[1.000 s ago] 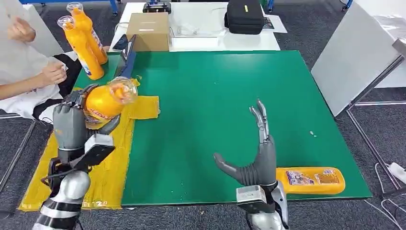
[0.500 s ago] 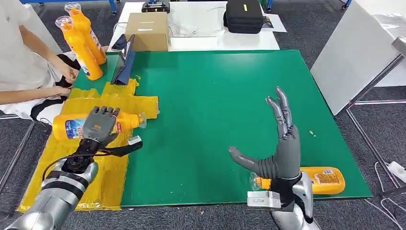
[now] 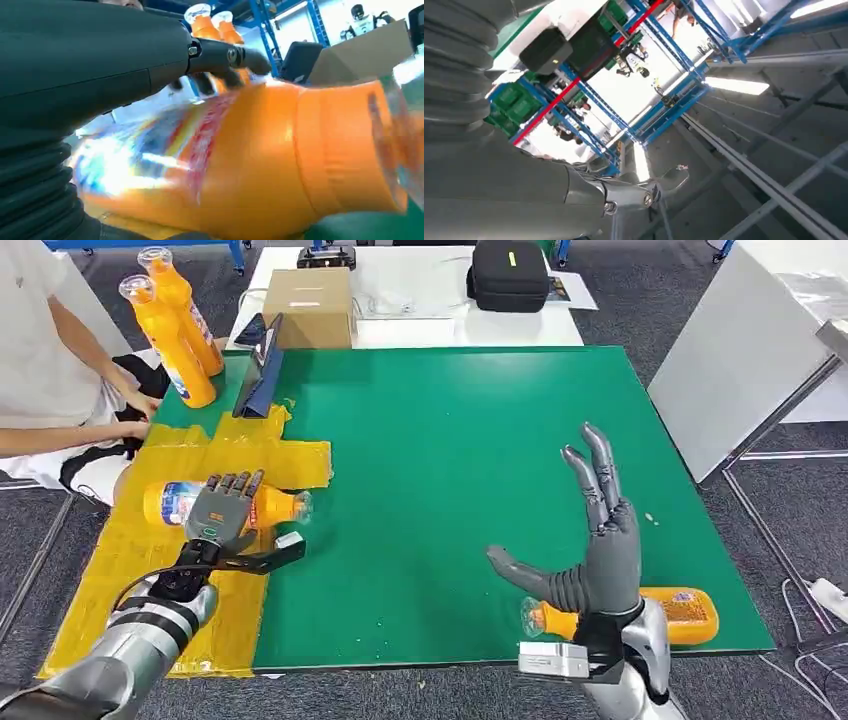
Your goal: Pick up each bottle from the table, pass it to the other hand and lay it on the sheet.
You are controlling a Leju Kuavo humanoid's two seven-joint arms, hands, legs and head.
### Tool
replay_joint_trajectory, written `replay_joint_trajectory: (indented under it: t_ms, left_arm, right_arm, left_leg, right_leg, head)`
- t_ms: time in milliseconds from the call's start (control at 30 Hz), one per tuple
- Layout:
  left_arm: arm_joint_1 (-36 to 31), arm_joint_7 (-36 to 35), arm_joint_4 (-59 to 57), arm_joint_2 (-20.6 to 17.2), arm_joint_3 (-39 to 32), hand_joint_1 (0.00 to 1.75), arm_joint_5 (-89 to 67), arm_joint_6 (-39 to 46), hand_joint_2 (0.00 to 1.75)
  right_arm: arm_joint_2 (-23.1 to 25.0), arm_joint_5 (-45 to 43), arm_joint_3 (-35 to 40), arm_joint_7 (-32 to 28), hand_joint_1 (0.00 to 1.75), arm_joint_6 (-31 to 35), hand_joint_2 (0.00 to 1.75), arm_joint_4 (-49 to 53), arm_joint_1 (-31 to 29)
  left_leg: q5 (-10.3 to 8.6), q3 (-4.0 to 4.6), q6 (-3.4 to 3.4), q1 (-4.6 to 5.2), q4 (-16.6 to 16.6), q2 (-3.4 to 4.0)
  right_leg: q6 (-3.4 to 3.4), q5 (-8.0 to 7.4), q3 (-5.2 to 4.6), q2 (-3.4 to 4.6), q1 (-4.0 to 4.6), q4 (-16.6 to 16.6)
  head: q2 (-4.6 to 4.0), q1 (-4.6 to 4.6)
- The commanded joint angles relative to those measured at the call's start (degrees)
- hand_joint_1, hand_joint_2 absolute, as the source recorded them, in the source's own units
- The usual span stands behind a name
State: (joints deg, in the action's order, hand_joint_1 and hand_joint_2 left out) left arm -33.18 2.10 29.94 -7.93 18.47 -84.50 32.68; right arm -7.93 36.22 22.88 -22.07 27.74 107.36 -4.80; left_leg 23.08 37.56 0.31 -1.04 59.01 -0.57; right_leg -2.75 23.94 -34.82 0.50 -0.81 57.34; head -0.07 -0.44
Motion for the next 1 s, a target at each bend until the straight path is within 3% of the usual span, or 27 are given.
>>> replay_joint_trajectory:
  t_ms: [33, 100, 433, 567, 667, 767, 833, 967, 1000]
  left_arm:
    - [2.25, 2.43, -0.88, 1.35, -4.96, 0.00, 6.57, 2.93, 1.75]
    - [4.18, 3.88, 3.37, 1.29, -6.17, 0.00, 8.35, 3.90, 1.75]
    - [4.18, 3.88, 3.37, 1.29, -6.17, 0.00, 8.35, 3.90, 1.75]
    - [14.34, 5.24, 27.60, 1.67, -8.54, 0.00, 1.09, 7.32, 1.75]
    - [21.91, 4.51, 47.30, 4.07, -5.20, 0.00, -3.50, 7.32, 1.75]
    - [26.71, 10.55, 56.42, 8.13, -2.60, 0.00, 6.77, 7.32, 1.75]
    - [29.19, 12.19, 59.90, 7.17, 2.78, 0.00, 18.68, 6.09, 1.75]
    - [34.72, 20.15, 65.59, 7.43, 6.37, 0.00, 45.17, -10.26, 1.75]
    - [35.78, 21.35, 64.64, 8.10, 7.15, 0.00, 45.18, -11.49, 1.75]
  right_arm:
    - [-2.62, 5.45, -0.38, 4.27, 0.00, -2.53, 1.75, -4.28, -0.80]
    - [-4.09, 7.41, -0.56, 5.65, 0.00, -4.52, 1.75, -5.33, -0.74]
    - [-4.09, 7.41, -0.56, 5.65, 0.00, -4.52, 1.75, -5.33, -0.74]
    - [-7.94, 13.57, -0.55, 7.62, 0.00, -7.51, 1.75, -6.36, -0.55]
    - [-12.50, 17.06, -1.30, 8.72, 0.00, -10.34, 1.75, -6.86, 0.63]
    - [-18.33, 16.45, -3.42, 8.58, 0.00, -16.14, 1.75, -5.24, 3.83]
    - [-23.78, 16.54, -6.95, 8.36, 0.00, -18.95, 1.75, -3.30, 8.03]
    - [-29.77, 16.08, -16.42, 8.15, 0.00, -23.06, 1.75, 0.17, 19.65]
    - [-30.30, 16.29, -18.70, 8.89, 0.00, -23.03, 1.75, 0.50, 21.93]
  left_leg:
    - [0.06, -0.24, 0.05, 0.02, -0.08, 0.12]
    - [0.11, -0.43, 0.09, 0.03, -0.16, 0.19]
    - [0.10, -0.26, 0.05, 0.02, -0.08, 0.07]
    - [0.09, -0.18, 0.06, 0.03, -0.07, 0.10]
    - [0.13, -0.11, 0.12, 0.03, -0.01, 0.02]
    - [0.16, -0.04, 0.17, 0.05, 0.05, -0.25]
    - [0.16, 0.05, 0.17, 0.15, 0.05, -0.23]
    - [0.43, -0.07, 0.43, 0.38, 0.08, -0.49]
    - [0.48, -0.13, 0.46, 0.41, 0.07, -0.41]
  right_leg:
    - [0.06, 0.02, 0.22, 0.05, 0.01, -0.11]
    - [0.10, 0.04, 0.40, 0.07, 0.02, -0.21]
    - [0.09, 0.07, 0.26, 0.01, 0.02, -0.10]
    - [0.05, 0.04, 0.17, 0.04, 0.01, -0.10]
    - [0.01, 0.10, 0.14, -0.09, 0.00, -0.11]
    - [-0.02, 0.21, 0.17, -0.36, -0.07, -0.10]
    - [-0.04, 0.19, 0.07, -0.28, -0.19, -0.08]
    - [-0.20, 0.46, 0.32, -0.54, -0.39, -0.11]
    - [-0.18, 0.48, 0.35, -0.47, -0.41, -0.11]
  head:
    - [0.00, 0.00]
    - [0.00, 0.00]
    - [0.00, 0.00]
    - [0.00, 0.00]
    - [0.00, -0.02]
    - [0.00, 0.00]
    - [0.00, 0.00]
    - [0.00, -0.02]
    - [0.00, 0.00]
